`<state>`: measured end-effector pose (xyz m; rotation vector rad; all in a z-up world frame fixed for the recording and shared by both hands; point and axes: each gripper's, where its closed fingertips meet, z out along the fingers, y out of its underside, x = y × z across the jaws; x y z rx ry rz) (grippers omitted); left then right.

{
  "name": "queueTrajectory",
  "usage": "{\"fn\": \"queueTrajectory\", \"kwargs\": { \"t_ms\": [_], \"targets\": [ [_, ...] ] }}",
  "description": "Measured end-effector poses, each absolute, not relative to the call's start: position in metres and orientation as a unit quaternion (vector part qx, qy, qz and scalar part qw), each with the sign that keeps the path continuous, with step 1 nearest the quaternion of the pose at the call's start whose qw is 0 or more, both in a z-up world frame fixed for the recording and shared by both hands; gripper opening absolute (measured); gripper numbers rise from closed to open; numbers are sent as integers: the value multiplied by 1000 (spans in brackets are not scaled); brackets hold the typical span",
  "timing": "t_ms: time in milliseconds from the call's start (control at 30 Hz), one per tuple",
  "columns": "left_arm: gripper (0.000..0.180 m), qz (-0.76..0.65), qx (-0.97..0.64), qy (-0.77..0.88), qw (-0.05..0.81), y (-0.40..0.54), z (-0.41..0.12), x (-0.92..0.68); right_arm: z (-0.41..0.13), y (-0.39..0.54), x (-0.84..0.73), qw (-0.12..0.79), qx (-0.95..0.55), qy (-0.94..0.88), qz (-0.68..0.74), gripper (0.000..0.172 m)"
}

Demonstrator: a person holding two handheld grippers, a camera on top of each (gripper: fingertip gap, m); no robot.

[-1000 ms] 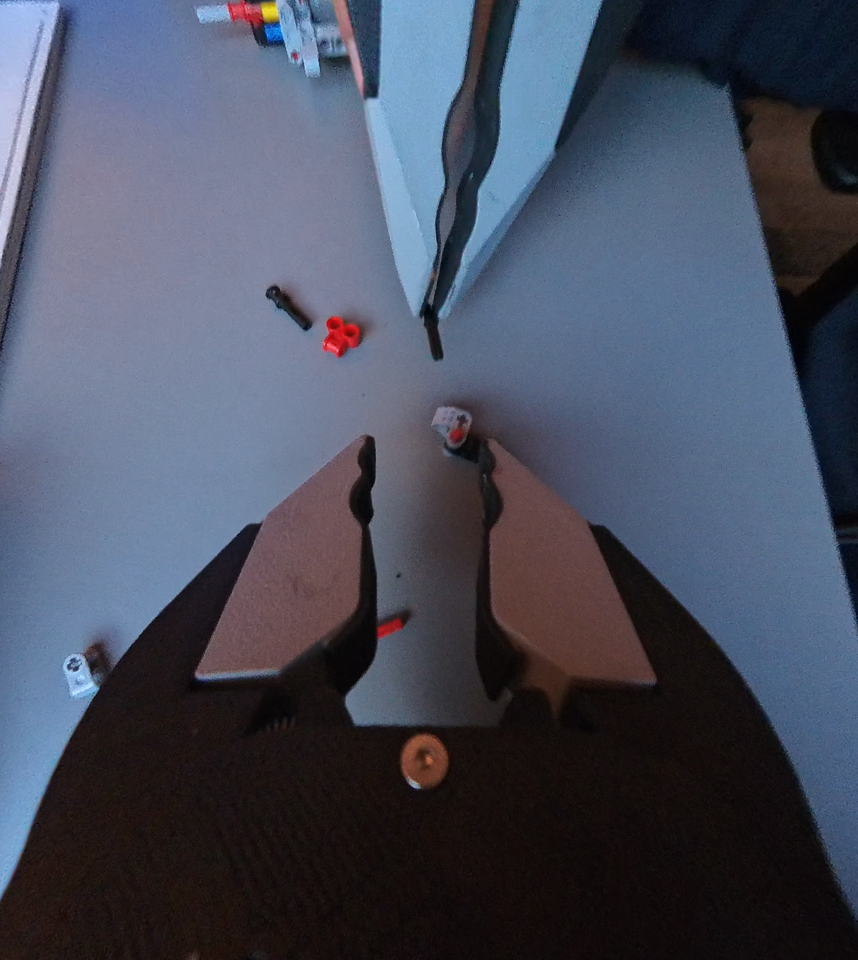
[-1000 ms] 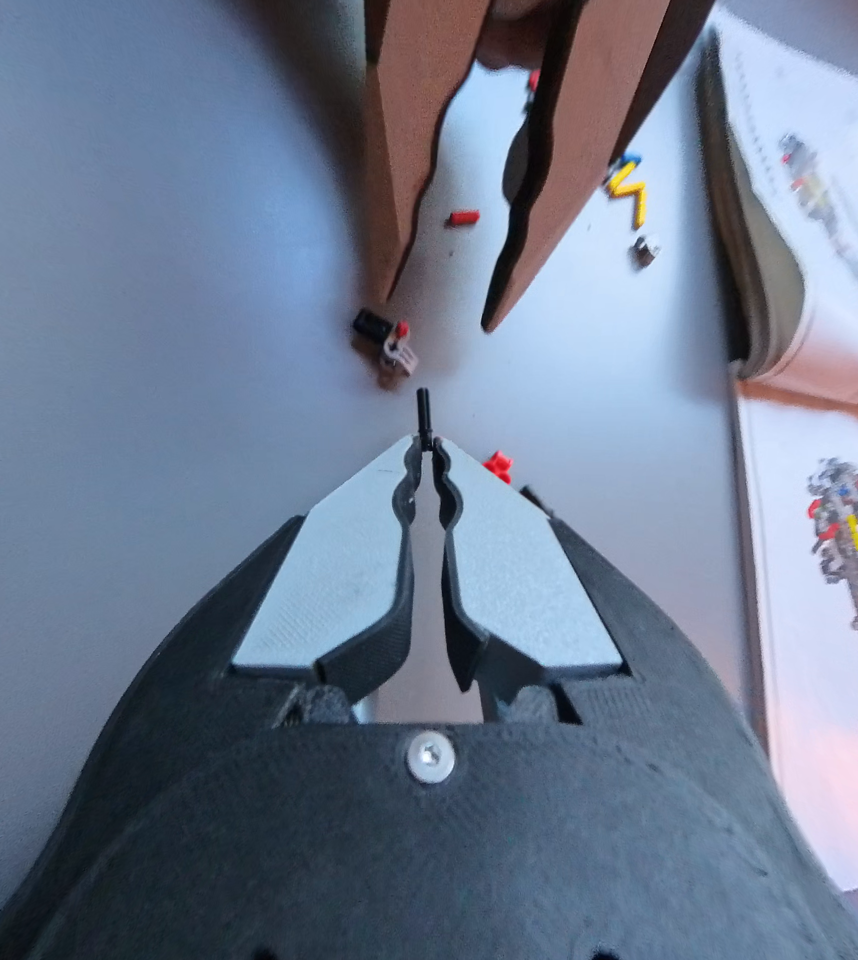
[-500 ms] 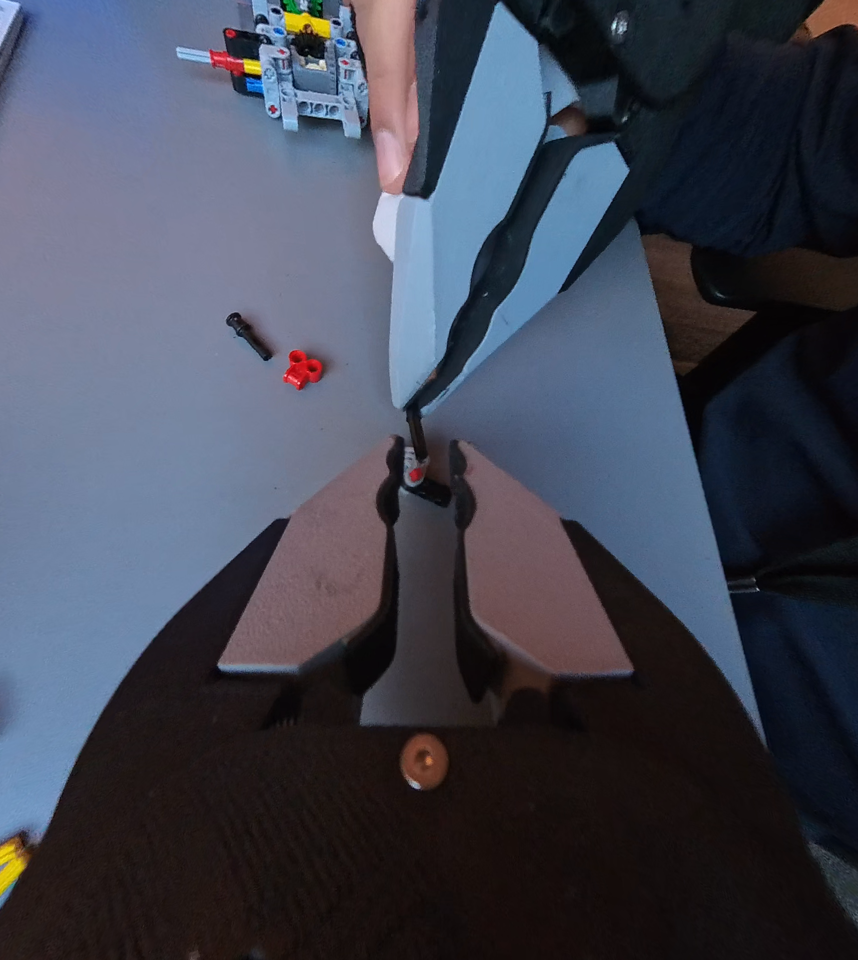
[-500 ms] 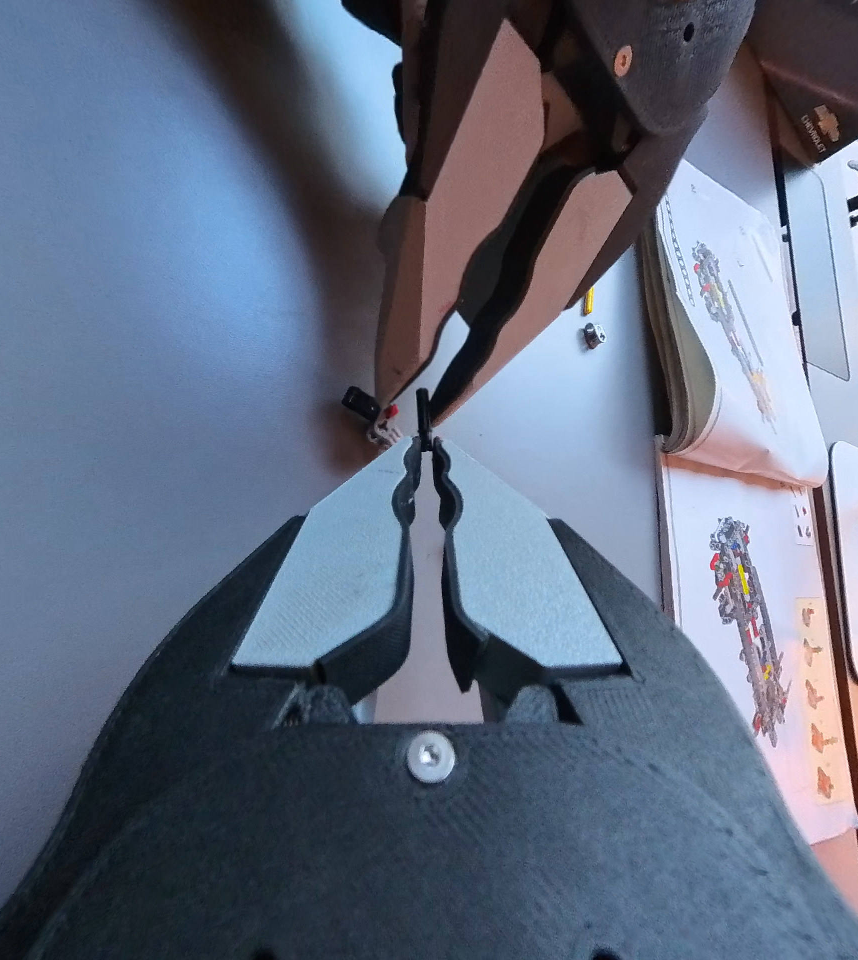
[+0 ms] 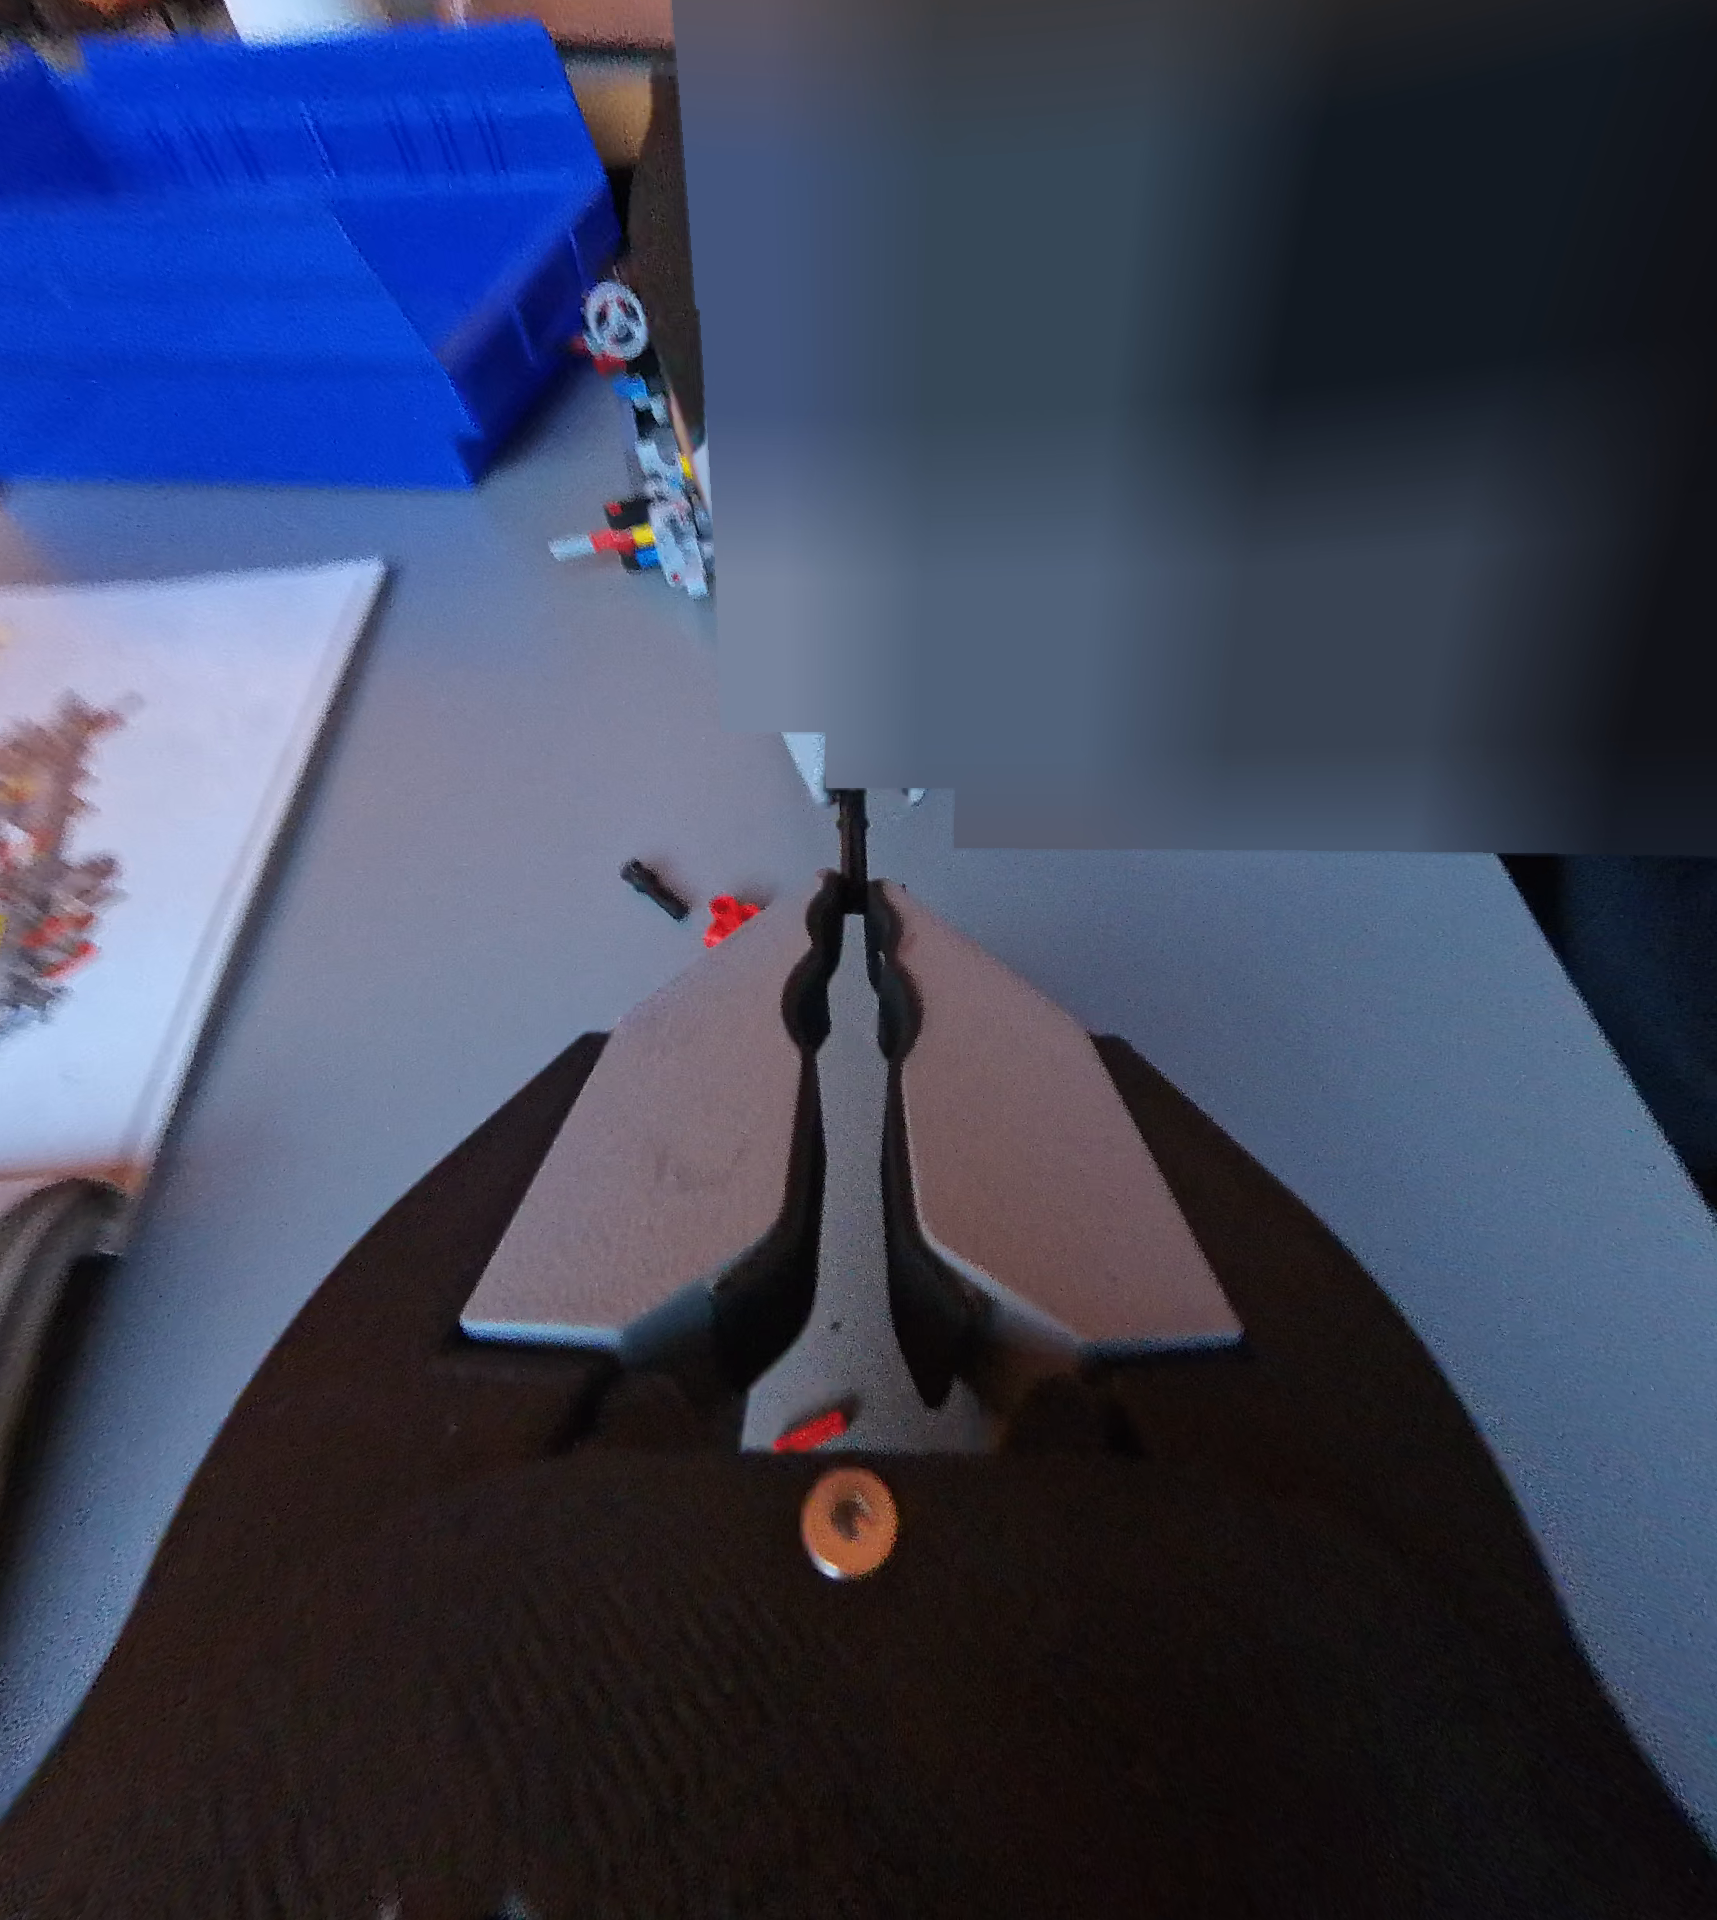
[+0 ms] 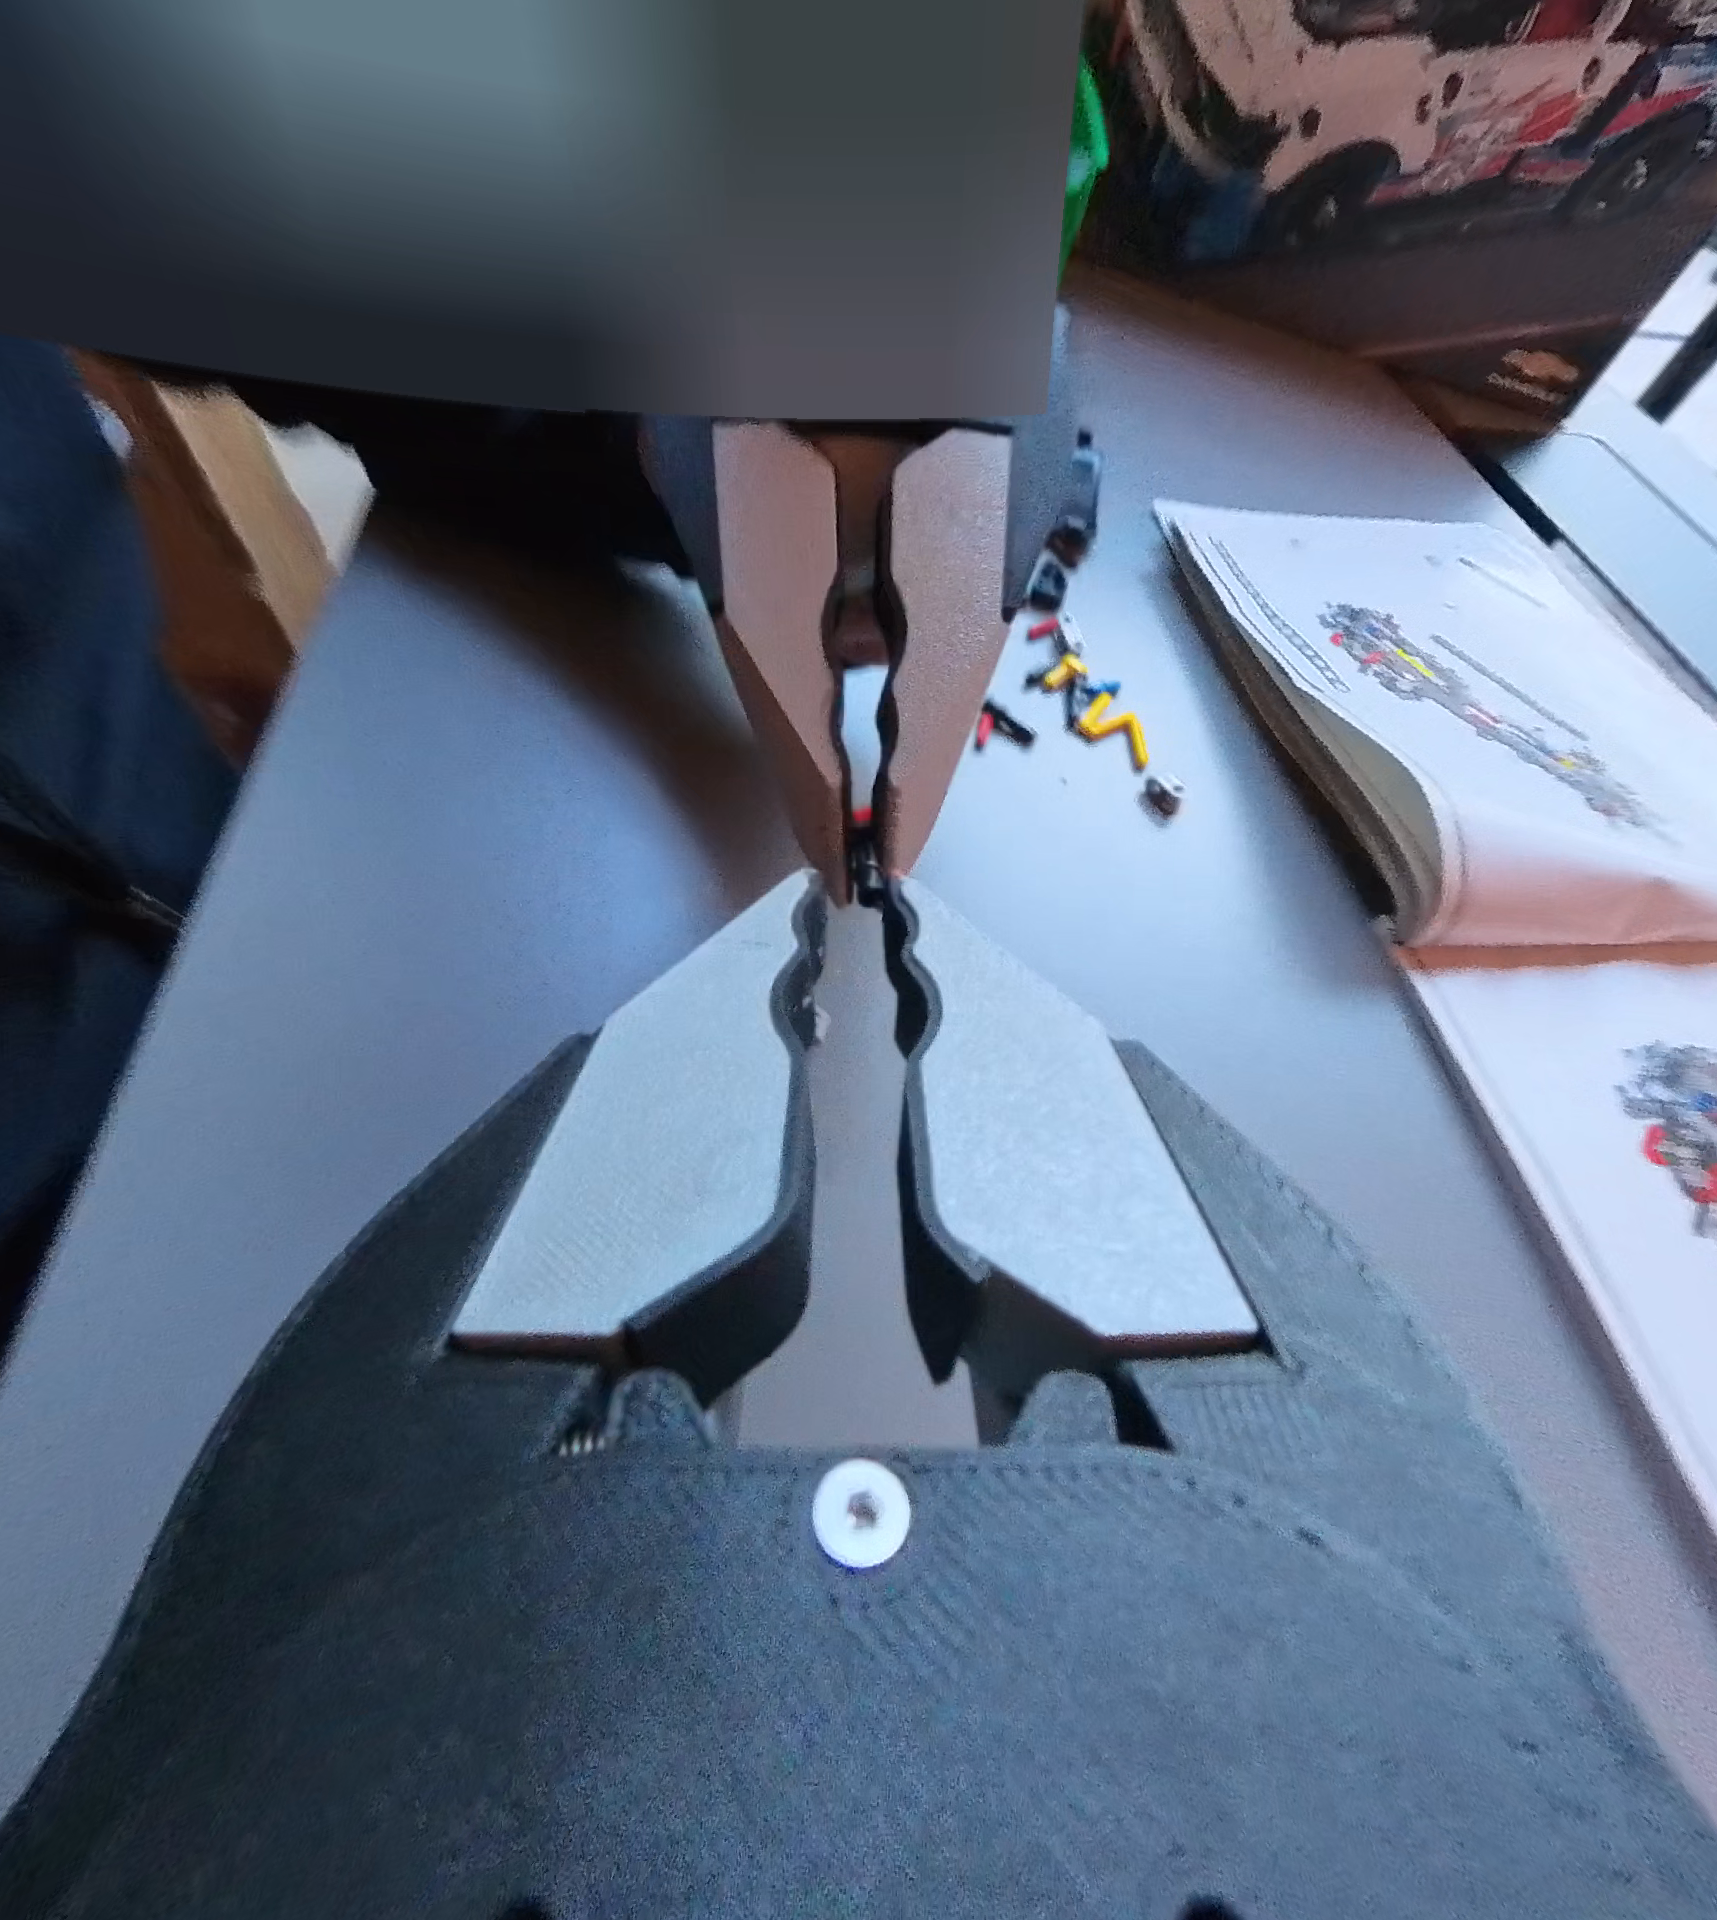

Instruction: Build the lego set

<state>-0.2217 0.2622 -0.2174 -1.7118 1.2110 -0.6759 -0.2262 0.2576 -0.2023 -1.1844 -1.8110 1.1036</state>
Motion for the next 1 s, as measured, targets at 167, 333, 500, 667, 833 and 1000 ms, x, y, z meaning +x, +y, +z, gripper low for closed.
{"fn": "queueTrajectory", "kwargs": {
  "t_ms": [167, 333, 500, 667, 833, 1000],
  "targets": [
    [1, -203, -660, 506, 517, 268, -204, -222, -186, 260, -228, 332, -470, -645, 503, 5],
    [1, -150, -636, 513, 556, 270, -196, -221, -179, 262, -229, 335, -474, -629, 518, 1],
    [1, -132, -623, 512, 576, 270, -190, -221, -179, 261, -229, 334, -473, -629, 518, 1],
    [1, -115, -620, 512, 584, 271, -188, -221, -175, 261, -230, 340, -471, -625, 522, 1],
    [1, -96, -621, 520, 579, 272, -192, -220, -174, 261, -232, 332, -475, -617, 532, 2],
    [1, -93, -620, 512, 587, 273, -188, -221, -173, 264, -232, 345, -475, -617, 524, 1]
  ]
}}
